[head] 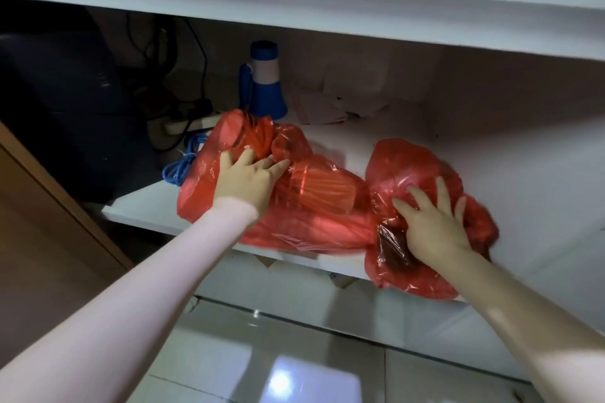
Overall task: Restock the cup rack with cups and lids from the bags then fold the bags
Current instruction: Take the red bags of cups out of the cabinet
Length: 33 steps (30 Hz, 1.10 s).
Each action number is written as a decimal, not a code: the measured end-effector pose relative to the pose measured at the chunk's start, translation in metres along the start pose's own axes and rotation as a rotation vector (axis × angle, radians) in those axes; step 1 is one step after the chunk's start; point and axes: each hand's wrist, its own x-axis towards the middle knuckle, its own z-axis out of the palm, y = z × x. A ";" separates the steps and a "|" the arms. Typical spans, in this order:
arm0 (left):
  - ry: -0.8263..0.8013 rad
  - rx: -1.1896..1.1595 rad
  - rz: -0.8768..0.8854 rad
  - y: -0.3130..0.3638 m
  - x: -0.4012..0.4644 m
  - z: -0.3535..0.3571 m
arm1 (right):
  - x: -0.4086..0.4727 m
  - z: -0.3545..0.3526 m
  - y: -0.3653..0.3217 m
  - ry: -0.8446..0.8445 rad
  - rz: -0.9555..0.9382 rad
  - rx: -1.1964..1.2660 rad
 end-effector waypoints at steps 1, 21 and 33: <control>-0.011 0.012 0.021 -0.003 0.001 -0.001 | 0.000 0.002 0.003 -0.037 0.022 0.062; 0.329 -0.445 0.084 0.010 -0.040 -0.050 | -0.065 -0.040 0.005 0.169 -0.062 -0.002; 0.471 -0.670 0.138 0.072 -0.111 -0.144 | -0.183 -0.140 0.017 0.315 -0.066 0.237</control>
